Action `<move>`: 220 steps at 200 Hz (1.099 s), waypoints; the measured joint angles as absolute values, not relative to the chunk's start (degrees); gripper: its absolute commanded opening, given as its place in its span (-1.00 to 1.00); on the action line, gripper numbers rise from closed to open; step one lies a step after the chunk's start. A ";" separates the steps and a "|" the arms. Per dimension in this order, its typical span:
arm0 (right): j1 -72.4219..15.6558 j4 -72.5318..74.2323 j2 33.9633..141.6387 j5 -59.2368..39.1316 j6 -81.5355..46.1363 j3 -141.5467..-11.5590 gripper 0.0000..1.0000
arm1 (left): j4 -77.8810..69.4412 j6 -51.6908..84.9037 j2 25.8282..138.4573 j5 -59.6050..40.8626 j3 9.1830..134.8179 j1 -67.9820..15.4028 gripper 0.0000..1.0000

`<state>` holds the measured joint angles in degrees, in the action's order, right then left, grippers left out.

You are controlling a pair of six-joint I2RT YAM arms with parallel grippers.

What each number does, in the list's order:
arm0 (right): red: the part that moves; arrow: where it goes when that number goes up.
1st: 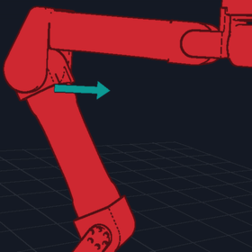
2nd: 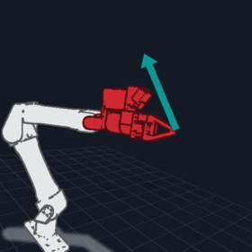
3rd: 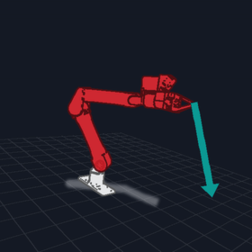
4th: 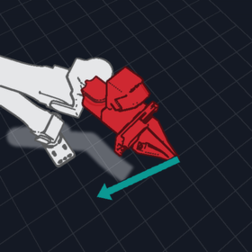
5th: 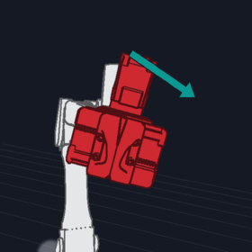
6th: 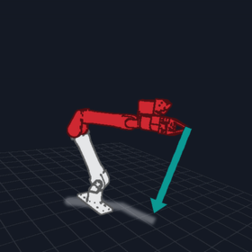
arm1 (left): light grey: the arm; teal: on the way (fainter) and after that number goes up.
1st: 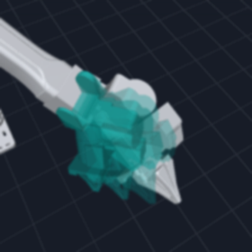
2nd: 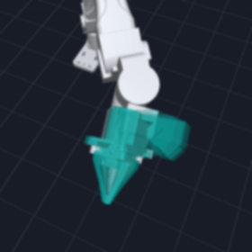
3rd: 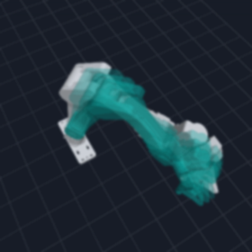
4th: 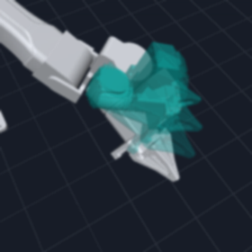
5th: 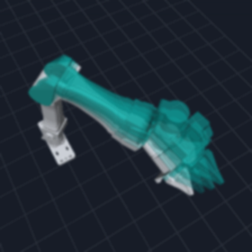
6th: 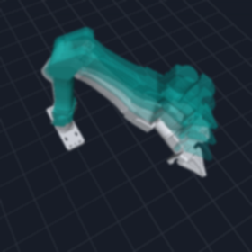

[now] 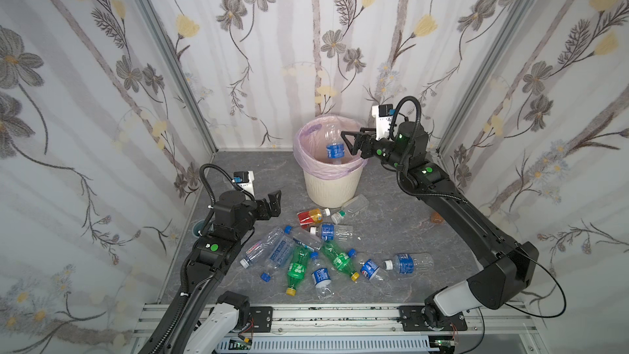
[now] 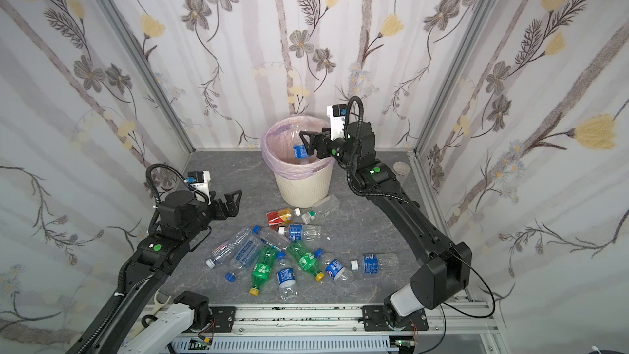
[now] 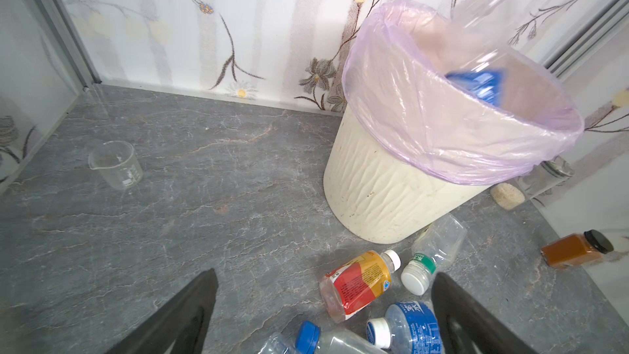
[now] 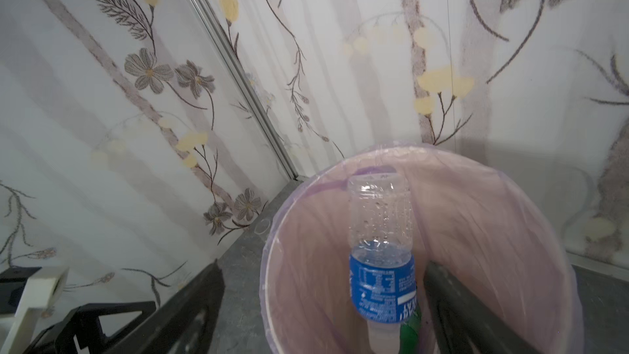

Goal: Throw the plastic bottles in the bin
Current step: 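Lift the blue-labelled bottle over the bin and release it with the right gripper, then grasp the clear blue-capped bottle with the left gripper while the right gripper withdraws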

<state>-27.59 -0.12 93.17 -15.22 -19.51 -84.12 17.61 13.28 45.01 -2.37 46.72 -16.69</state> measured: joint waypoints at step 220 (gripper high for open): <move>-16.71 9.13 57.43 -17.45 -21.06 -33.47 0.97 | 36.25 -19.40 72.05 5.34 47.42 -20.10 0.91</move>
<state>-16.71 9.13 57.43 -17.45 -21.06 -33.47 36.25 -19.40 72.05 5.34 47.42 -20.10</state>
